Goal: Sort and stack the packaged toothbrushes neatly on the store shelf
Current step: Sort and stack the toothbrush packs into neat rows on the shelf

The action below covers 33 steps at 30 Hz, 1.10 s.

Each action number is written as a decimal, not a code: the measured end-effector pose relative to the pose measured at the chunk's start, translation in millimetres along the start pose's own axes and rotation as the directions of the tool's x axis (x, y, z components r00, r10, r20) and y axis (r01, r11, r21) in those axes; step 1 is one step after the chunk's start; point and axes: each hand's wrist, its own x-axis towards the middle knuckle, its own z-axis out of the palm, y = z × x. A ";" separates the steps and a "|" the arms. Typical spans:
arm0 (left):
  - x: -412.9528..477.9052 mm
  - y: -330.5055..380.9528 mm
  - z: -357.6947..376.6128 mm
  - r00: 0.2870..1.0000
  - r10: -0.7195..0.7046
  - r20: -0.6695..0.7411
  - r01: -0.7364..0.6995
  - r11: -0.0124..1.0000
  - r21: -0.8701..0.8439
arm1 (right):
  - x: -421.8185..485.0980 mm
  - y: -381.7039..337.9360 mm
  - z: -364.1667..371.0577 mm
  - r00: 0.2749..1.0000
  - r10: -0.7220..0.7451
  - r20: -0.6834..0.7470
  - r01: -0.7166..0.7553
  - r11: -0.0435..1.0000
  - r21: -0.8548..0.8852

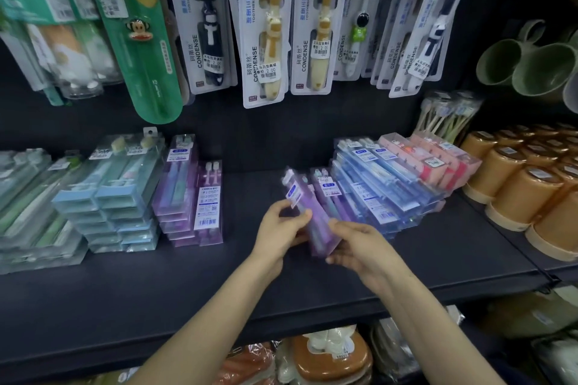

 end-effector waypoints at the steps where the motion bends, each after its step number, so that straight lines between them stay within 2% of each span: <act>1: 1.2 0.8 0.2 1.000 -0.023 -0.005 0.022 1.000 -0.004 | -0.1 1.2 1.1 1.000 -0.003 0.013 0.003 1.000 -0.007; 5: 6.5 5.1 10.3 0.985 -0.167 0.051 0.166 0.986 0.018 | 1.7 -2.6 -2.5 0.998 -0.065 0.007 0.066 0.995 -0.080; 8: 10.9 0.8 18.3 0.979 -0.182 0.087 0.177 0.982 0.069 | 5.5 -4.8 -7.6 0.994 -0.103 -0.044 0.095 0.984 -0.152; 9: 12.4 -1.9 19.3 0.981 -0.181 0.068 0.175 0.981 0.088 | 6.9 -3.4 -10.5 0.983 -0.158 -0.093 0.130 0.959 -0.251; 10: 13.7 -3.9 19.4 0.984 -0.175 0.033 0.171 0.979 0.113 | 8.1 -0.8 -14.1 0.958 -0.250 -0.143 0.169 0.890 -0.424; 12: 17.7 -7.1 16.9 0.989 -0.135 -0.056 0.144 0.969 0.200 | 6.6 5.9 -19.9 0.862 -0.475 -0.178 0.166 0.596 -0.786; 13: 19.4 -8.4 15.5 0.991 -0.108 -0.078 0.124 0.961 0.248 | 3.6 8.8 -20.8 0.816 -0.550 -0.178 0.118 0.459 -0.880; 14: 20.4 -8.6 14.6 0.993 -0.082 -0.080 0.102 0.953 0.287 | 1.3 11.1 -21.2 0.788 -0.591 -0.170 0.075 0.367 -0.927; 16: 22.4 -7.8 15.7 0.997 -0.049 -0.059 0.066 0.936 0.345 | 0.4 15.9 -19.9 0.787 -0.599 -0.147 0.028 0.273 -0.962; 18: 23.5 -5.9 19.5 0.998 -0.040 -0.046 0.056 0.909 0.414 | 2.5 19.1 -17.8 0.797 -0.590 -0.129 0.034 0.257 -0.966; 20: 23.5 -3.0 23.8 0.997 -0.061 -0.048 0.076 0.892 0.446 | 4.3 21.6 -14.8 0.791 -0.598 -0.134 0.069 0.304 -0.950; 23: 27.1 0.2 24.5 0.991 -0.111 -0.079 0.134 0.898 0.419 | 6.3 28.5 -11.1 0.794 -0.584 -0.167 0.128 0.430 -0.894; 26: 28.4 1.3 21.9 0.983 -0.155 -0.103 0.181 0.923 0.340 | 7.1 31.8 -4.1 0.850 -0.498 -0.174 0.176 0.578 -0.797; 27: 28.1 0.7 21.4 0.982 -0.158 -0.102 0.183 0.927 0.326 | 7.1 32.2 -1.2 0.853 -0.494 -0.170 0.172 0.573 -0.801; 30: 24.6 -1.5 21.0 0.985 -0.141 -0.097 0.166 0.926 0.338 | 4.7 33.0 3.1 0.837 -0.528 -0.144 0.092 0.395 -0.914; 33: 22.2 -4.8 19.0 0.987 -0.136 -0.087 0.158 0.929 0.335 | 0.7 37.3 0.9 0.838 -0.533 -0.117 0.064 0.308 -0.949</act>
